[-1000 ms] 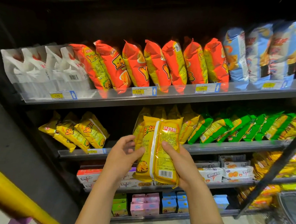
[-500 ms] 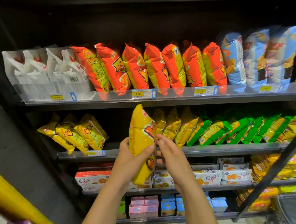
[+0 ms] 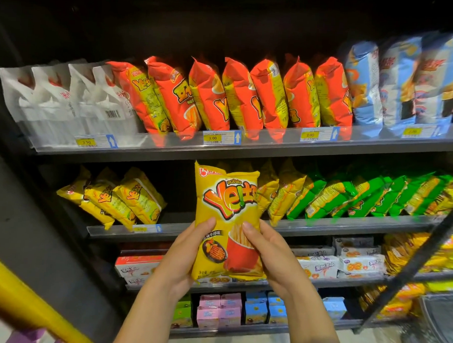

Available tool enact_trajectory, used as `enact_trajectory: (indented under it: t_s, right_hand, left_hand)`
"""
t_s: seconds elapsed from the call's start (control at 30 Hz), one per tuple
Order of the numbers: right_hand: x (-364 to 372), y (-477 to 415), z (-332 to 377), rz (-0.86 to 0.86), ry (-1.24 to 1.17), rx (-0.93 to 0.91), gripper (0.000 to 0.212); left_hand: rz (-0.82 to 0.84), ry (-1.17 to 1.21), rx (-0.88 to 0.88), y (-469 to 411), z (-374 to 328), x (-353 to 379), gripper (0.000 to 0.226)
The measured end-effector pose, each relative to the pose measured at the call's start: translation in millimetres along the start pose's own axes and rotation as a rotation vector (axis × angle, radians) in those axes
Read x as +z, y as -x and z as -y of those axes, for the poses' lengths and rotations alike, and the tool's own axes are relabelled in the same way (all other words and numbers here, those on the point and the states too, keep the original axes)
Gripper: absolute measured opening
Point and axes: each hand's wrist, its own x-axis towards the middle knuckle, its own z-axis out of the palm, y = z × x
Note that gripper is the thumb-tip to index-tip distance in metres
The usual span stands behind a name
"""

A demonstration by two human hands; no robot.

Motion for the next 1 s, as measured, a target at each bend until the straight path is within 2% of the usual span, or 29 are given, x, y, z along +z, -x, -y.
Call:
enact_trajectory:
  t_s: [0.13,0.3,0.37,0.53,0.63,0.8,0.9,1.0]
  right_hand:
    - [5.2,-7.7,-9.7,-0.067,0.062,-0.035,0.042]
    - [14.6,-21.7,-22.4,-0.092,0.158,-0.057,0.042]
    - [20.0,-30.0,-26.4,-0.072,0.189,-0.060,0.043]
    - [32.6,-58.4,-37.6,-0.079,0.287,-0.031,0.068]
    - [35.9,-80.9,-42.5,-0.169,0.375,-0.068,0.084]
    - [41.1,-134.4,-43.5,-0.361,0.544,-0.130,0.100]
    - [44.5,-166.6,-40.6,-0.485,0.668,-0.166,0.102]
    - [50.1,-192.7,-38.6,-0.599,0.769,-0.148,0.100]
  left_hand:
    - [-0.019,-0.062,0.029,-4.5,1.3,-9.3,0.041]
    - [-0.066,-0.240,0.118,-13.4,4.4,-28.1,0.067]
    - [-0.097,-0.239,0.121,-17.3,4.1,-37.0,0.067]
    - [-0.217,-0.206,0.132,-38.9,4.6,-70.3,0.062]
    - [-0.382,-0.178,0.173,-61.3,6.1,-93.5,0.058]
    - [-0.585,-0.150,0.271,-97.1,1.5,-117.0,0.088]
    - [-0.641,-0.093,0.303,-123.7,-3.2,-122.4,0.094]
    - [-0.704,-0.086,0.317,-152.5,-9.6,-125.4,0.090]
